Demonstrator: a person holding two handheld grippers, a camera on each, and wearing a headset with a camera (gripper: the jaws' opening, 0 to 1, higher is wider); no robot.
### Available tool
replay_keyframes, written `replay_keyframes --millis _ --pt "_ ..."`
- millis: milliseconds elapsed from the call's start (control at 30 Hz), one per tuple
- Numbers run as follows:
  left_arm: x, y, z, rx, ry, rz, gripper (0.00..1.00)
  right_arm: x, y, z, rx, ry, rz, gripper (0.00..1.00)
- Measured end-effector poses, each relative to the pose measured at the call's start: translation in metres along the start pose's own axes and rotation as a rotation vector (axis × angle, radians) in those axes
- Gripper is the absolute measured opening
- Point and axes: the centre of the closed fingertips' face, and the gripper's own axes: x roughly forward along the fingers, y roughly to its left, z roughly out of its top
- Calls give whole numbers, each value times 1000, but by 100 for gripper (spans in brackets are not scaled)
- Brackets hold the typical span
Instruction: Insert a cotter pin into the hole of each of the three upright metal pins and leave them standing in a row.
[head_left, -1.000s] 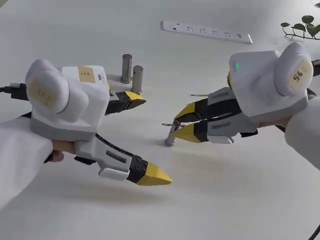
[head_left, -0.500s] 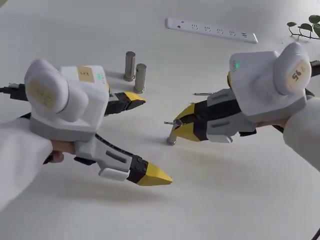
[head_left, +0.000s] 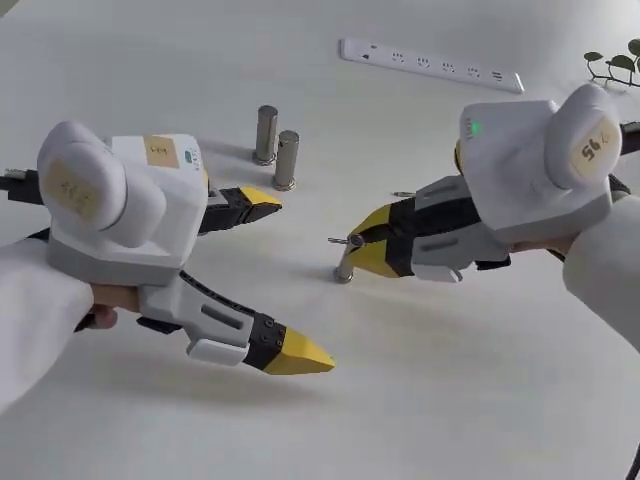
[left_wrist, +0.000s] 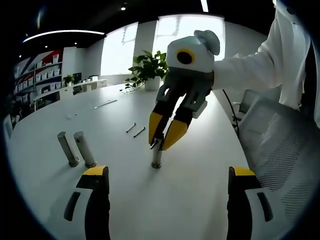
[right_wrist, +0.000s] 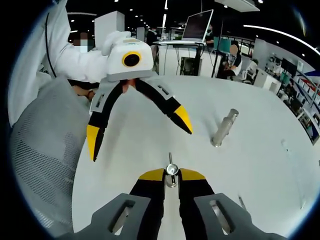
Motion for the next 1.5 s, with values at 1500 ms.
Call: replay_keyframes --millis 1500 --pt "-24 11 14 -83 -41 111 99 -7 -27 33 56 -102 -64 26"
